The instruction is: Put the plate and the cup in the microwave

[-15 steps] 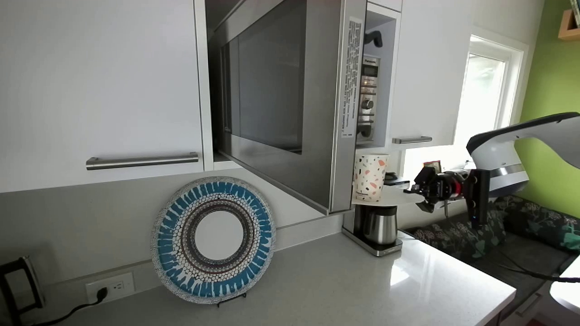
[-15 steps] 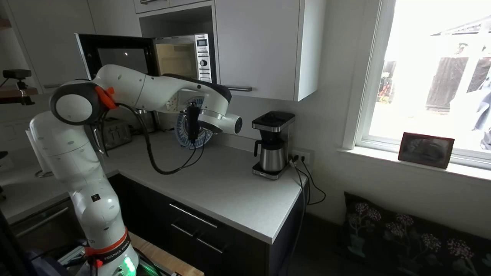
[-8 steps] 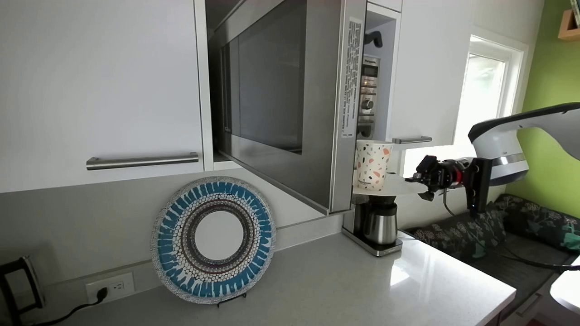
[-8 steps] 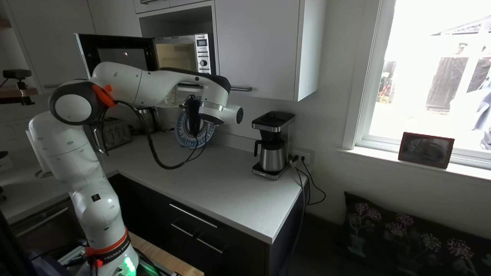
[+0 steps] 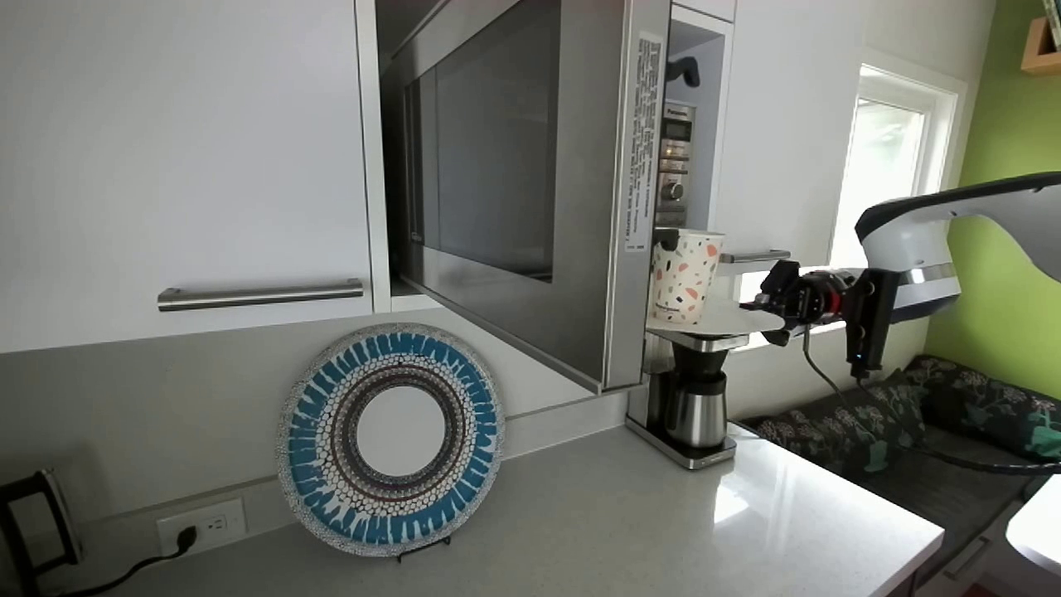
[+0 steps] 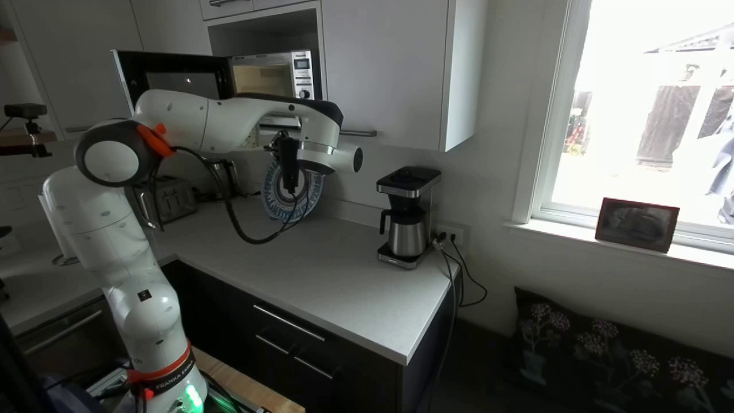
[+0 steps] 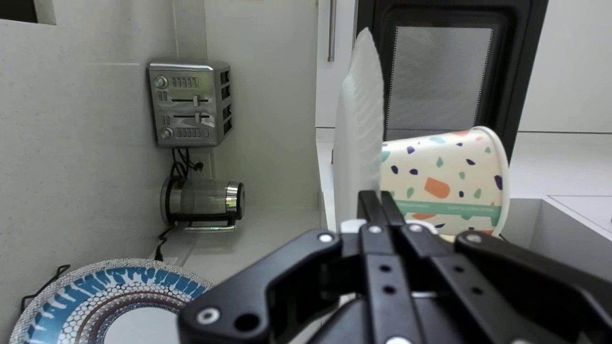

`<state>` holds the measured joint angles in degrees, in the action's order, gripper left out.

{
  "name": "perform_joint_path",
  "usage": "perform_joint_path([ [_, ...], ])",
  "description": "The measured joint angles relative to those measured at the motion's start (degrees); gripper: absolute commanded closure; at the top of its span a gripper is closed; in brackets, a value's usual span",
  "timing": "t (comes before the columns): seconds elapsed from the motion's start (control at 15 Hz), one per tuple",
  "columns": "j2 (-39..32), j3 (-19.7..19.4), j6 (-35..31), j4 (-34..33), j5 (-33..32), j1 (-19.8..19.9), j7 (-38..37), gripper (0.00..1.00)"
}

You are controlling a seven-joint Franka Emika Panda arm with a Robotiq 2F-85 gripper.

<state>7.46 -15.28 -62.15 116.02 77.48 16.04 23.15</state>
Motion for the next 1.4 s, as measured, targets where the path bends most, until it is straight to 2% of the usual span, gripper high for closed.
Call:
perform_joint_path([
  [0.8, -0.22, 1.32, 1.1, -3.79, 3.07, -1.85, -7.76, 0.99],
  [1.4, -0.39, 1.57, 1.1, -4.35, 3.07, -1.89, -8.37, 1.0],
])
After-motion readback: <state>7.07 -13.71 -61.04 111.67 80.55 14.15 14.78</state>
